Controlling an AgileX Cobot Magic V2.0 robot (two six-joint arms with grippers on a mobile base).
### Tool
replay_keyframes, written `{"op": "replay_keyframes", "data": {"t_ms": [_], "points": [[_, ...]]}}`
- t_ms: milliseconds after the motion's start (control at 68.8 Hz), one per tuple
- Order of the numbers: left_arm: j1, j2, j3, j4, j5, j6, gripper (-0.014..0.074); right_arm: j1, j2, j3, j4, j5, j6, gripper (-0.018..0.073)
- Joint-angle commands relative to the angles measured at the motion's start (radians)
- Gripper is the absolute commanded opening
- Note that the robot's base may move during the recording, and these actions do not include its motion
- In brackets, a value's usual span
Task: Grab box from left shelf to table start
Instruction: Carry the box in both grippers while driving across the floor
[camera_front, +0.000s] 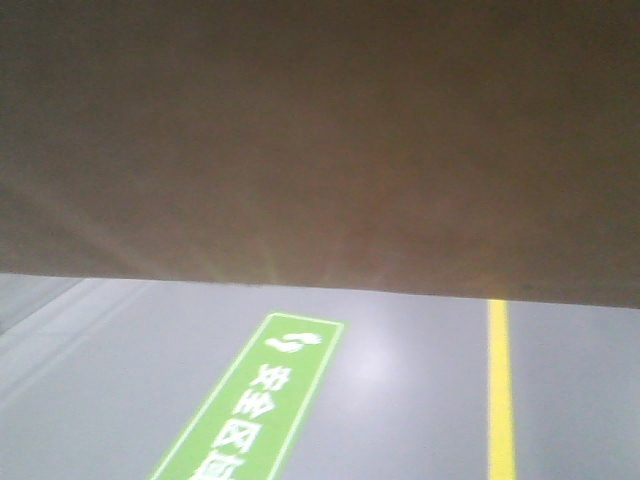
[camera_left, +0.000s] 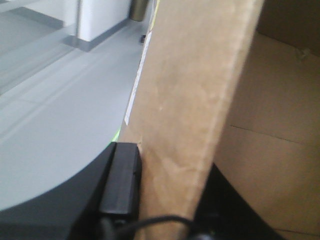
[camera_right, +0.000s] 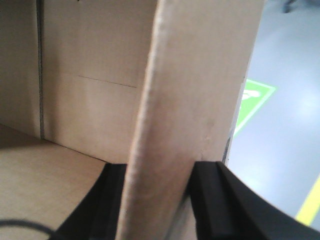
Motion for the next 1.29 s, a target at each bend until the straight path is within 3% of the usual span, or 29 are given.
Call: {"op": "replay_keyframes", "data": {"t_ms": [0,1279], "points": [[-0.027,0.004,-0.038,-0.083,-0.083,0.107,-0.0093,-0.007,0.017,-0.027,-0.103,-0.128,-0.022,0.0056],[-0.027,0.004,-0.038,-0.083,-0.083,0.107,-0.0093,-0.007,0.017,-0.027,-0.103,-0.128,-0.022,0.0056]]}}
